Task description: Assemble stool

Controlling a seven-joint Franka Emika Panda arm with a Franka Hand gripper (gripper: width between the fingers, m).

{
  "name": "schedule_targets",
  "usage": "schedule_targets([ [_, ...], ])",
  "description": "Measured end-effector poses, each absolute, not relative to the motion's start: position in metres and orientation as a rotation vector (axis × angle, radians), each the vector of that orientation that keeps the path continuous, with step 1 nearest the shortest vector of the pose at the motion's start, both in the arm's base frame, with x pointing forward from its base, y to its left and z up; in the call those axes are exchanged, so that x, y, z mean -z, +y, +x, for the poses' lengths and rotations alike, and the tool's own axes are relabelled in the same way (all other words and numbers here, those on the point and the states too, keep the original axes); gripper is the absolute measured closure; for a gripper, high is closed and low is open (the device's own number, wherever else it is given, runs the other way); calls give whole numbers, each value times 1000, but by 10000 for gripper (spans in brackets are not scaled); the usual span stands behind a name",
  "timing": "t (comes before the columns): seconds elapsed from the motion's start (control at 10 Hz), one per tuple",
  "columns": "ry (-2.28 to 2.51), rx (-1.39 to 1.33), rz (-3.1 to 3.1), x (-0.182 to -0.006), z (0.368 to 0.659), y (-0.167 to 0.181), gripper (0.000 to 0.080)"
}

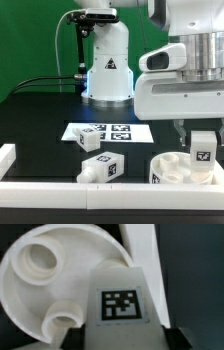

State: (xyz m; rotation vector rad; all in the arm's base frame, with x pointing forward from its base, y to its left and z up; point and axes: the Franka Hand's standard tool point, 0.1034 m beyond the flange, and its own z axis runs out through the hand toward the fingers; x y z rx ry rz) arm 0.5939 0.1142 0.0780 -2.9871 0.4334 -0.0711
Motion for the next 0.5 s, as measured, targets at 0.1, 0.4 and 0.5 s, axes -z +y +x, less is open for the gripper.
schedule_targets([
  [0.1,552,64,-2966,-78,594,113,463],
  [0.4,1484,-29,-2573,-76,591,112,463],
  [0.5,1695,-57,-2409,-74,590,112,463],
])
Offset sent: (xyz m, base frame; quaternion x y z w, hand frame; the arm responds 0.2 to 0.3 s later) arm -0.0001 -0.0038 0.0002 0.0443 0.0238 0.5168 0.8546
